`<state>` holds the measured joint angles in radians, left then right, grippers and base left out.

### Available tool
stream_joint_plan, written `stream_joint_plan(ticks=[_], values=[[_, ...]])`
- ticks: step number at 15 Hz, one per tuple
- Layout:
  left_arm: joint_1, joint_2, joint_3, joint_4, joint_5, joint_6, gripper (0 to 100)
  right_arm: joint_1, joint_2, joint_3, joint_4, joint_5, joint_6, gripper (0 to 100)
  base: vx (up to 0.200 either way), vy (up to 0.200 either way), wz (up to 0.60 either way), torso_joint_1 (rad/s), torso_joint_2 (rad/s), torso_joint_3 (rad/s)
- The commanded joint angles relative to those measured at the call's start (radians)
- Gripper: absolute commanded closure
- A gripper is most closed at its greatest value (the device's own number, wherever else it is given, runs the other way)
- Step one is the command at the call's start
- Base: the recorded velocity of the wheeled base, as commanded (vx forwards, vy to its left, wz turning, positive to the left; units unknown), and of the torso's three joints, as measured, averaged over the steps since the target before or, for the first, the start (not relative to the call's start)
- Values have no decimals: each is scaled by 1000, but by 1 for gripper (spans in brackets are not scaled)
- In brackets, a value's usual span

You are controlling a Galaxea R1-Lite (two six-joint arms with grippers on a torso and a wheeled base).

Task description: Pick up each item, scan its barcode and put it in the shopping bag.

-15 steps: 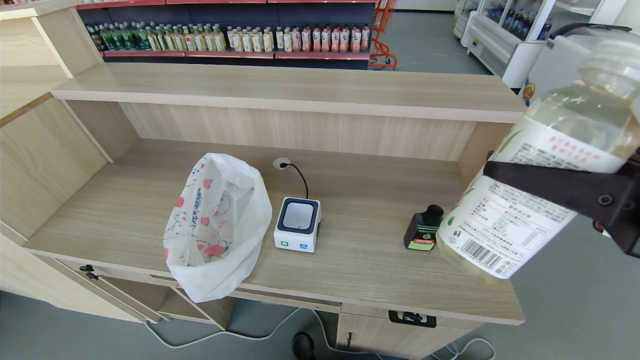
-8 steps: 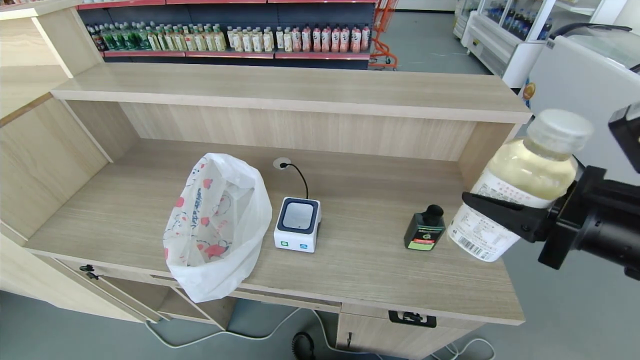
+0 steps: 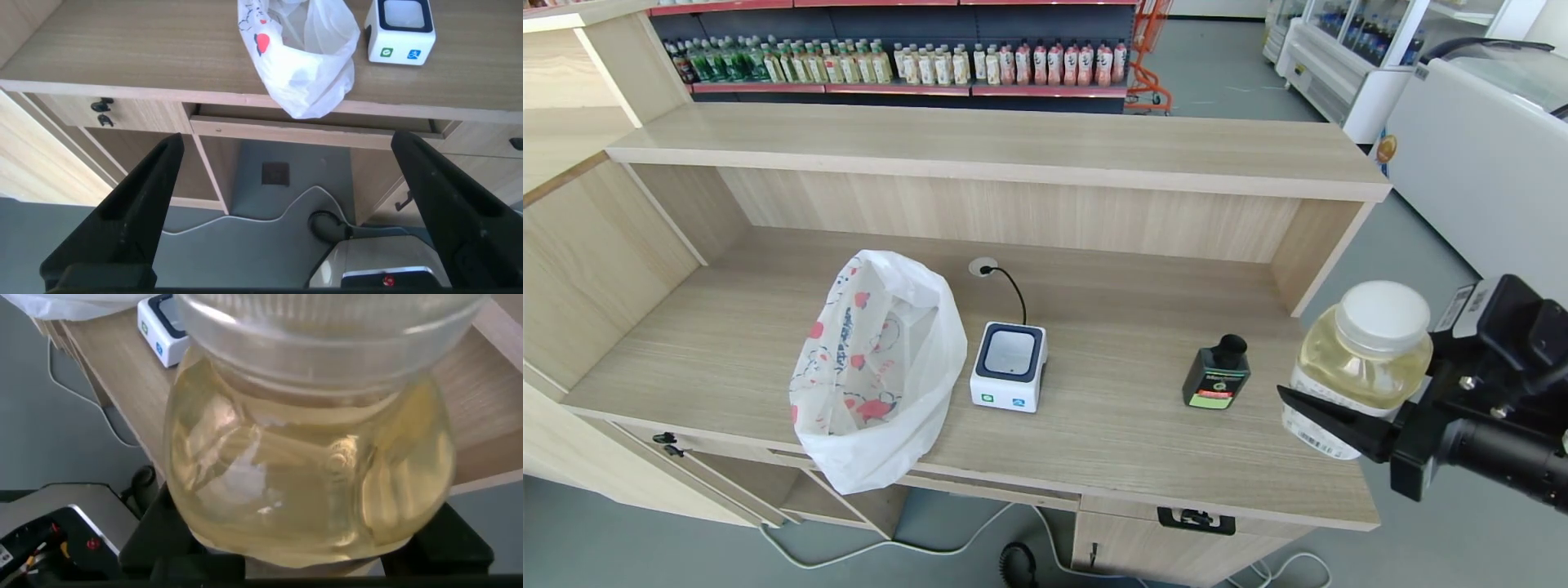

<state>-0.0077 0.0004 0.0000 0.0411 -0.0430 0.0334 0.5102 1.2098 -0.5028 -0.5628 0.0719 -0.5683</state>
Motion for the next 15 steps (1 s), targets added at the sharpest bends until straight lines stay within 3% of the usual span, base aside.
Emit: stream_joint_plan(ticks=[1,14,15], values=[[0,0,0,0,0,0,0,5,19,-10,0,0,-5,100,0,0,0,0,0,0],[0,0,0,0,0,2,0,4,-1,-10,0,0,-8,100,0,0,0,0,0,0],[0,0,0,0,0,0,0,4,-3,-11,0,0,-10,100,0,200,0,-2,2,7]])
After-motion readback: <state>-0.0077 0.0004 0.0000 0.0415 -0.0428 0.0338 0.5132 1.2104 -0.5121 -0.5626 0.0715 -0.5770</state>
